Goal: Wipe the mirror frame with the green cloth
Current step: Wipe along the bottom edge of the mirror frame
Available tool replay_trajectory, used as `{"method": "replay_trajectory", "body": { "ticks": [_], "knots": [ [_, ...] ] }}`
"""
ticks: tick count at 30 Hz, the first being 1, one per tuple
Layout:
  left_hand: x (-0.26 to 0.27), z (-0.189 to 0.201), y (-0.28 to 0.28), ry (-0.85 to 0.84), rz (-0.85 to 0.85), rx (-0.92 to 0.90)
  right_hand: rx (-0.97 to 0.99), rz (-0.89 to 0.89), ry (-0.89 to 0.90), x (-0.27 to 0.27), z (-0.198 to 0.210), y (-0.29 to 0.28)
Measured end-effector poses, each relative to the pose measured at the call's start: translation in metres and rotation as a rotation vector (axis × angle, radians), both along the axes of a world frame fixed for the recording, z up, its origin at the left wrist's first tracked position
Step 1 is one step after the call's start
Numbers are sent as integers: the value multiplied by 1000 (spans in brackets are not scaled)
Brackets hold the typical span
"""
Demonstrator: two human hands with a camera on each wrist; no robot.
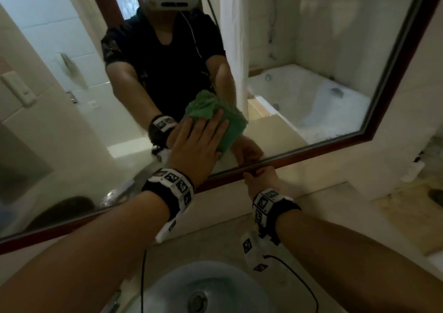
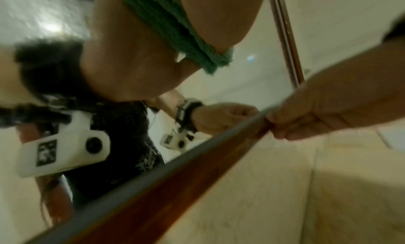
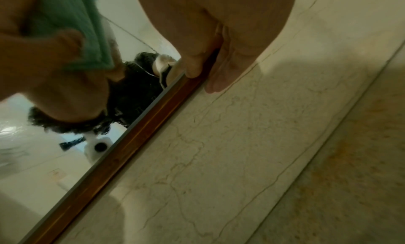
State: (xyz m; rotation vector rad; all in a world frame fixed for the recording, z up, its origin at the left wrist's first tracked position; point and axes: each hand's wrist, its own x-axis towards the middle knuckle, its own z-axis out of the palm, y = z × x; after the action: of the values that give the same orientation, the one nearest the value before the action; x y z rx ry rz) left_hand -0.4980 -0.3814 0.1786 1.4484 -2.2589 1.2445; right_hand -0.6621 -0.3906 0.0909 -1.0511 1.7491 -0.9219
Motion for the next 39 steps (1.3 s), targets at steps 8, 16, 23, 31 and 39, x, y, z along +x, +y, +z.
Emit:
{"method": "replay_trajectory", "body": {
  "ticks": [8, 16, 23, 31, 39],
  "knots": [
    [-8, -24, -5, -98, -7, 65, -33, 10, 59, -8, -6, -6],
    [-55, -43, -21, -275, 28, 219, -61, 13, 62, -43, -12, -18],
    [-123, 43, -55, -230, -39, 68, -67, 92, 42, -96, -8, -38],
    [-143, -28, -49, -305, 65, 211, -164, 145, 75, -105, -21, -36],
    [-113, -18, -44, -445, 63, 367, -215, 125, -7, -107, -26, -39]
  ]
}}
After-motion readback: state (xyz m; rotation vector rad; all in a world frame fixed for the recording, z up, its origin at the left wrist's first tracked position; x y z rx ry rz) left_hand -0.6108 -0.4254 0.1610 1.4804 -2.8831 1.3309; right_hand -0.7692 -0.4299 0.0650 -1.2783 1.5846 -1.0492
